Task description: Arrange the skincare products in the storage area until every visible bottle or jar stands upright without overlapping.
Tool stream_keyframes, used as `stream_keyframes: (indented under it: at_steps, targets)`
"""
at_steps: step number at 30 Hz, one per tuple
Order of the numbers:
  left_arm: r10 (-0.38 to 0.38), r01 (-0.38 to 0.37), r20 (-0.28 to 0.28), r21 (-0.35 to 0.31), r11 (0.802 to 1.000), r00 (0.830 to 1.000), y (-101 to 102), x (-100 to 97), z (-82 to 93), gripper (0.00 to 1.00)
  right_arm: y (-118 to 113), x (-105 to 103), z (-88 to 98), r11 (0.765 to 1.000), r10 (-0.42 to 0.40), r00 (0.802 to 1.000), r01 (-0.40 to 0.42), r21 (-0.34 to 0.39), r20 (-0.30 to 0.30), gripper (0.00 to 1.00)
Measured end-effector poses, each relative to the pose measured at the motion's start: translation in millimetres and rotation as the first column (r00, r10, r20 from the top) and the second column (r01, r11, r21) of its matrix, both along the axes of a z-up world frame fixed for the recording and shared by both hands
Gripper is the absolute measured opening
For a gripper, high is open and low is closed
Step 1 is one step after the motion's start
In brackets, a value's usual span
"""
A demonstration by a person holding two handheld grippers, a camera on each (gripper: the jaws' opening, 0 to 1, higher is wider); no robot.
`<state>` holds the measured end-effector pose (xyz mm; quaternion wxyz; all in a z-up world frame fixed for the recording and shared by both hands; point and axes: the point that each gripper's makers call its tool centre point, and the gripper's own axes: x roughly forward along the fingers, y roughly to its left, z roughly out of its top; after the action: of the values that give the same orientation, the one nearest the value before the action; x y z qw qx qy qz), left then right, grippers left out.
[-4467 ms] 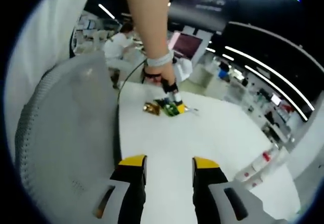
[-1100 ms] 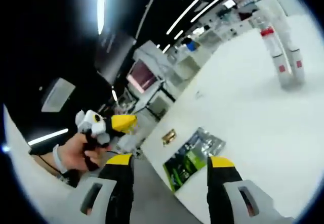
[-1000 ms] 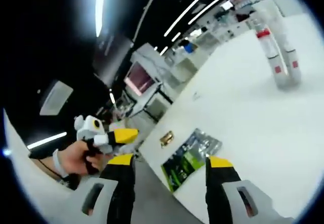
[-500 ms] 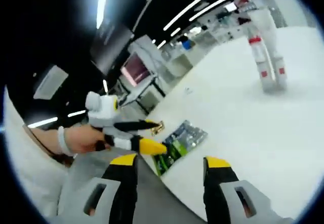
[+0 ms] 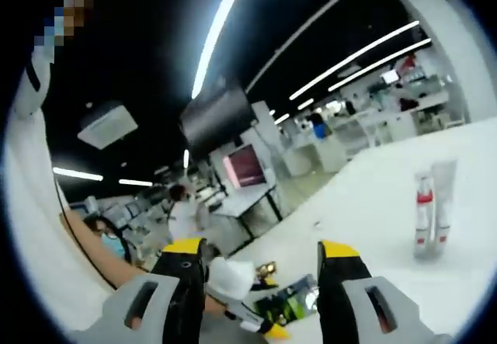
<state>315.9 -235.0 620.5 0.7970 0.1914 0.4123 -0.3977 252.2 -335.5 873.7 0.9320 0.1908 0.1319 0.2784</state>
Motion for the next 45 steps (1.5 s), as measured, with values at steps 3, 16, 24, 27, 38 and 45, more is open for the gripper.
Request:
stream_keyframes:
  at_steps: [3,16,24,27,38,45]
  targets:
    - [-0.013,0.013,0.007,-0.019,1.000,1.000,1,1.5,-0.6,0.98,13,-10,-22.9,0.996,0.051,0.997,-0.055,-0.070,-0.056,0.56]
    - [-0.058,0.059,0.028,-0.048,0.997,0.998,1,3.1,7.7,0.59,27,-16,-37.2,0.988,0.111,0.989,-0.121,-0.098,-0.101,0.54]
    - [-0.111,0.112,0.015,-0.031,0.993,0.994,-5,-2.9,9.8,0.46,25,-17,-51.1,0.986,0.106,0.984,-0.123,-0.110,-0.146,0.52]
    - [-0.107,0.107,0.006,-0.036,0.994,0.994,-5,-5.0,9.9,0.33,27,-19,-54.2,0.983,0.112,0.983,-0.131,-0.129,-0.146,0.52]
    - [0.007,-0.034,-0.163,-0.162,0.986,0.987,-3,-10.9,25.7,0.17,35,-30,-64.1,0.983,0.113,0.978,-0.135,-0.121,-0.178,0.51]
    - [-0.076,0.060,-0.036,-0.338,0.939,0.996,-15,-20.1,110.3,0.00,34,-11,-71.7,0.999,0.049,0.974,-0.048,0.011,-0.223,0.51]
